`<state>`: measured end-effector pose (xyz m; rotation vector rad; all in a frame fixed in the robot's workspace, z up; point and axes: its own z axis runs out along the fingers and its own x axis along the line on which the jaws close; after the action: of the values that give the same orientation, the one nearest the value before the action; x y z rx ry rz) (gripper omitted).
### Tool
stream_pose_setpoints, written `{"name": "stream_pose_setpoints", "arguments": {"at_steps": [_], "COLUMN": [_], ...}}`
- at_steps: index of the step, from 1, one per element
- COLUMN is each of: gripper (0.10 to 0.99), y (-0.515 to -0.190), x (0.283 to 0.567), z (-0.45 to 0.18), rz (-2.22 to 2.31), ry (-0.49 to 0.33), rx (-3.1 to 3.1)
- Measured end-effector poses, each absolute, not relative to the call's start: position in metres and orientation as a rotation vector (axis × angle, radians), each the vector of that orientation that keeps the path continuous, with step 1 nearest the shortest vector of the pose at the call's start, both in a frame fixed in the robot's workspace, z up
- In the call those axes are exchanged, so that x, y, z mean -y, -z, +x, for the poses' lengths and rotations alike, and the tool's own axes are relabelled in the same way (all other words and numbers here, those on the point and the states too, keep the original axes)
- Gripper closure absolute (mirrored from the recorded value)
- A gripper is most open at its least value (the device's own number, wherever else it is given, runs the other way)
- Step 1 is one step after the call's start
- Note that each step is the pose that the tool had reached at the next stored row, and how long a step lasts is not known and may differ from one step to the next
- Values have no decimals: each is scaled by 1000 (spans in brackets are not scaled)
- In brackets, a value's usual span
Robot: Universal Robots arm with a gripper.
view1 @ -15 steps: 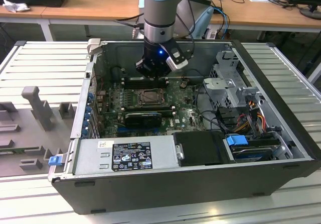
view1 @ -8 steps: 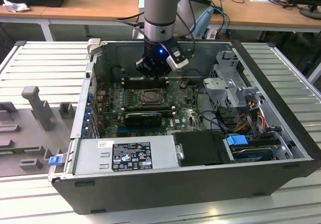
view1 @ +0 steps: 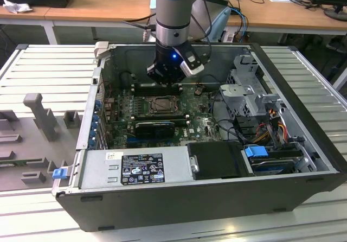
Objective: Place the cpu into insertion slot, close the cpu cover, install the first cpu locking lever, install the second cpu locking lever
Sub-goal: 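Install the second cpu locking lever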
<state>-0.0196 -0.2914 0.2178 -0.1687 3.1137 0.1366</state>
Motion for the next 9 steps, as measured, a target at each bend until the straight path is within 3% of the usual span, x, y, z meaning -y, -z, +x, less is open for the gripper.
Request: {"name": "stream_pose_setpoints", "arguments": {"at_steps": [9], "gripper": [980], "y": [-218], "x": [301], "z": [-20], "rz": [-169], "ry": [-137], "rx": [-3114]}}
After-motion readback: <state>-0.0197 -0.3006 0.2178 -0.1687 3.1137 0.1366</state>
